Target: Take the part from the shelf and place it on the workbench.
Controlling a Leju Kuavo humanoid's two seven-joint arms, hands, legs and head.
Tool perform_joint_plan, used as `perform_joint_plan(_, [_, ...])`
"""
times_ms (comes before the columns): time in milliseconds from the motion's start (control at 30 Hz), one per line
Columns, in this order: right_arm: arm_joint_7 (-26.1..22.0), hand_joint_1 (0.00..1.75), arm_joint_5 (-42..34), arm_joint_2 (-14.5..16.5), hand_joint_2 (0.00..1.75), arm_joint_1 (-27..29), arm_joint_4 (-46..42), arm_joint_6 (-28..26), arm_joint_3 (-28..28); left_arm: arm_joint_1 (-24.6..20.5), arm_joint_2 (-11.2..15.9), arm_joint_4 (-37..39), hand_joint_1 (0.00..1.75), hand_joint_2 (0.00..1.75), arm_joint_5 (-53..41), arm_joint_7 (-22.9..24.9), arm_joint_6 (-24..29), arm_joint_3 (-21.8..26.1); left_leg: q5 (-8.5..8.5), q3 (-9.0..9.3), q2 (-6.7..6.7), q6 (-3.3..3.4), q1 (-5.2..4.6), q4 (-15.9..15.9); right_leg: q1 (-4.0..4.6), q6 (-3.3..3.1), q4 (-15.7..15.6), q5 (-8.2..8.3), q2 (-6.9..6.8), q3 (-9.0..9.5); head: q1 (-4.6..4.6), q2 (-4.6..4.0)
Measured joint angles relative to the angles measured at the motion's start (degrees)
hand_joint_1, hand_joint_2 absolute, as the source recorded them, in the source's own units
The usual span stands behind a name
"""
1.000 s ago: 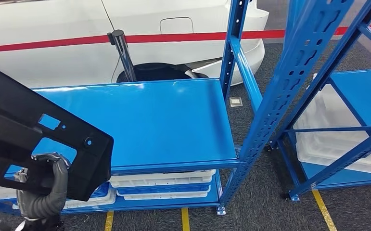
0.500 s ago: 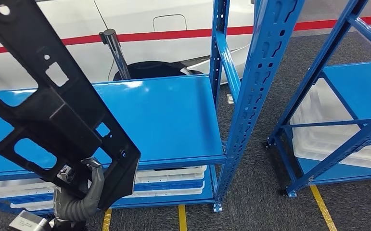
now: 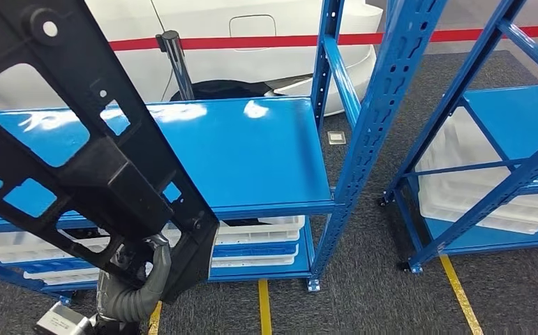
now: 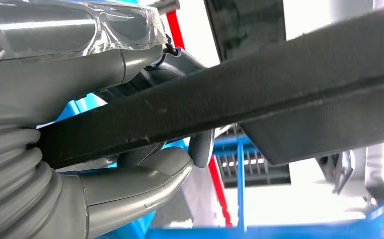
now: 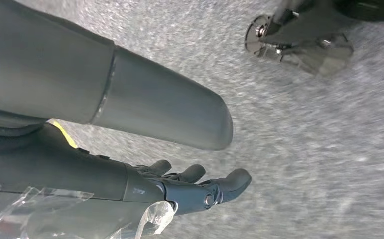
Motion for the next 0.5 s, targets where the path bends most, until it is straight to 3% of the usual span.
perform_joint_plan(67, [0.1, 0.0, -0.5, -0.1, 0.0, -0.1, 0.0, 0.3, -0.3, -0.2, 0.0, 0.1, 1.75, 1.75, 0.0, 0.0, -0.2, -0.4, 0.26, -0.97, 0.68, -0.43, -0.09, 1.1, 0.28, -0.34, -6.8, 0.48, -1.37, 4.22, 0.1, 0.0])
perform_joint_plan(100, [0.1, 0.0, -0.7, -0.2, 0.0, -0.1, 0.0, 0.5, -0.5, -0.3, 0.0, 0.1, 1.75, 1.75, 0.0, 0.0, -0.2, -0.6, 0.42, -1.22, 1.1, -0.66, -0.15, 1.5, 0.45, -0.75, -8.2, 0.2, -1.61, 4.87, 0.11, 0.01])
perform_joint_plan(167, [0.2, 0.0, -1.0, -0.3, 0.0, -0.1, 0.0, 0.8, -0.9, -0.4, 0.0, 0.2, 1.75, 1.75, 0.0, 0.0, -0.3, -0.9, 0.79, -1.4, 1.82, -1.23, -0.12, 1.8, 0.53, -1.9, -8.3, 0.69, -0.9, 4.34, 0.1, -0.01])
perform_joint_plan(200, [0.2, 0.0, -1.2, -0.3, 0.0, -0.1, 0.0, 0.9, -1.1, -0.4, 0.0, 0.2, 1.75, 1.75, 0.0, 0.0, -0.4, -1.1, 0.2, -1.65, 1.65, -1.62, -0.01, 2.3, 0.48, -2.4, -8.3, 1.14, -0.5, 3.95, 0.04, 0.0])
perform_joint_plan(267, [0.4, 0.0, -1.5, -0.3, 0.0, -0.2, 0.0, 1.2, -1.4, -0.5, -0.1, 0.3, 1.75, 1.75, 0.0, 0.1, -0.5, -1.3, -4.06, -2.92, 0.44, -2.55, 0.33, 6.1, 0.26, -3.25, -8.4, 2.39, 0.1, 2.71, -0.08, -0.01])
perform_joint_plan(333, [0.5, 0.0, -1.6, -0.3, 0.0, -0.3, 0.0, 1.5, -1.7, -0.6, -0.1, 0.5, 1.75, 1.75, 0.1, 0.1, -0.6, -1.5, -10.05, -4.71, -0.56, -3.26, 0.64, 13.6, 0.22, -3.49, -8.3, 3.71, 0.83, 1.07, -0.23, -0.02])
perform_joint_plan(367, [0.5, 0.0, -1.7, -0.3, 0.0, -0.2, 0.0, 1.6, -1.8, -0.7, -0.1, 0.7, 1.75, 1.75, 0.1, 0.1, -0.6, -1.6, -11.67, -5.14, -0.67, -3.38, 0.71, 16.9, 0.23, -3.46, -8.3, 4.38, 1.24, 0.19, -0.26, -0.02])
perform_joint_plan(400, [0.6, 0.0, -1.7, -0.3, 0.0, -0.2, 0.0, 1.7, -1.9, -0.7, -0.1, 0.8, 1.75, 1.75, 0.1, 0.1, -0.6, -1.8, -11.97, -4.88, -0.73, -3.34, 0.73, 18.8, 0.23, -3.42, -8.3, 5.03, 1.66, -0.67, -0.27, -0.02])
perform_joint_plan(433, [0.6, 0.0, -1.7, -0.3, 0.0, -0.1, 0.1, 1.7, -1.9, -0.8, -0.1, 0.9, 1.75, 1.75, 0.1, 0.1, -0.7, -1.9, -11.08, -3.7, -0.86, -3.16, 0.72, 18.6, 0.24, -3.35, -8.3, 5.7, 2.12, -1.53, -0.27, -0.02])
perform_joint_plan(500, [0.7, 0.0, -1.6, -0.3, 0.0, -0.2, 0.1, 1.7, -2.1, -1.0, -0.2, 1.1, 1.75, 1.75, 0.1, 0.1, -0.8, -2.2, -8.13, 1.44, -1.96, -2.36, 0.64, 12.2, 0.22, -3.13, -8.3, 7.0, 3.11, -3.02, -0.27, -0.02])
